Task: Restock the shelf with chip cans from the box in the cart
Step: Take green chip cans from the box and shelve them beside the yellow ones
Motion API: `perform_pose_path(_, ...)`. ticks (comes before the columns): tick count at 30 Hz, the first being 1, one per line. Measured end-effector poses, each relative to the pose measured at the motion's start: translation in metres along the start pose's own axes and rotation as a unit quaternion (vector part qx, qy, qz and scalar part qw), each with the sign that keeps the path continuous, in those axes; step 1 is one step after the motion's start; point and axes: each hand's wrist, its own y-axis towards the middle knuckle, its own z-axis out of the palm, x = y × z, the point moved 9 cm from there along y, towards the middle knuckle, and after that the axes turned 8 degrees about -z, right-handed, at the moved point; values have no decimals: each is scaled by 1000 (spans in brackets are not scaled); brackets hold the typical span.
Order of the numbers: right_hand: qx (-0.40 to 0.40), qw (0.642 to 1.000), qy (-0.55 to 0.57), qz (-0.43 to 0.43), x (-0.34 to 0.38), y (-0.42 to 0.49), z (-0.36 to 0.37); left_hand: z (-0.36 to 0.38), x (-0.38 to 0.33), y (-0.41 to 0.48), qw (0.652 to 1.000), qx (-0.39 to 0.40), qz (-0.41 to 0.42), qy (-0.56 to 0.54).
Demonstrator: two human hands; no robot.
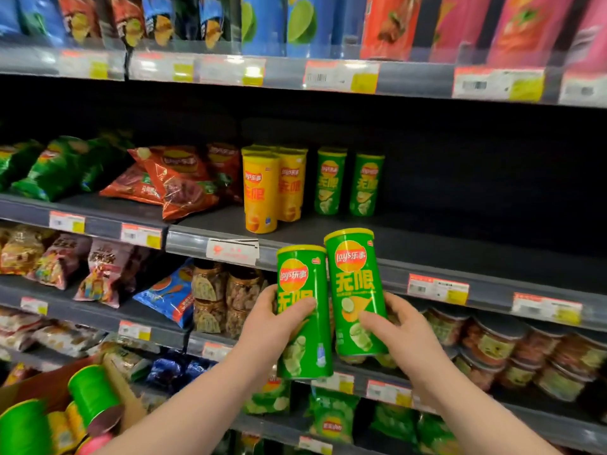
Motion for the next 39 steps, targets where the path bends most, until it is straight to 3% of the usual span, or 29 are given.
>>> perform_pose_path(15, -146, 986, -45, -70, 56, 104, -28, 30, -120, 121, 987, 107, 112, 34)
perform_pose_path(24, -217, 974, -47, -48, 43, 133, -37, 37, -133, 177, 986, 86, 117, 82)
perform_pose_path(31, -214, 975, -41, -54, 36, 156, -51, 52, -133, 203, 982, 11, 106, 155)
perform_pose_path(39, -150, 987, -51, -36, 21, 194, -61, 66, -137, 218, 980, 3, 147, 137)
